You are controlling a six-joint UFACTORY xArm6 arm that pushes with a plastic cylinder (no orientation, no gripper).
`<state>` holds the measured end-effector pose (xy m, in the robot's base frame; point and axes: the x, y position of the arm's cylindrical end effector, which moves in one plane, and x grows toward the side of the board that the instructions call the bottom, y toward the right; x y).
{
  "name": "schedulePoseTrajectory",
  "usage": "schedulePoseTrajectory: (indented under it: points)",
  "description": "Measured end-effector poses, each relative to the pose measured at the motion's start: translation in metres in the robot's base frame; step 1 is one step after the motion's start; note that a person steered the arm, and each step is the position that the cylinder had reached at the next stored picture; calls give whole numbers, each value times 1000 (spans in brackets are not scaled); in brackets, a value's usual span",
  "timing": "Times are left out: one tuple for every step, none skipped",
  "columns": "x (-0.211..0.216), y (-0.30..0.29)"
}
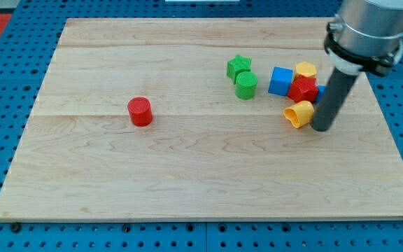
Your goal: Slide the red circle to the right up
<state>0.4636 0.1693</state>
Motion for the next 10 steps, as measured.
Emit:
schedulePoseTrajectory:
  points:
    - [15,-32]
    - [21,-29]
    - [21,-55]
    - [21,-74]
    - [21,-93]
    - [21,-116]
    - [21,-134]
    - [20,-151]
    - [20,-154]
    - [21,-154]
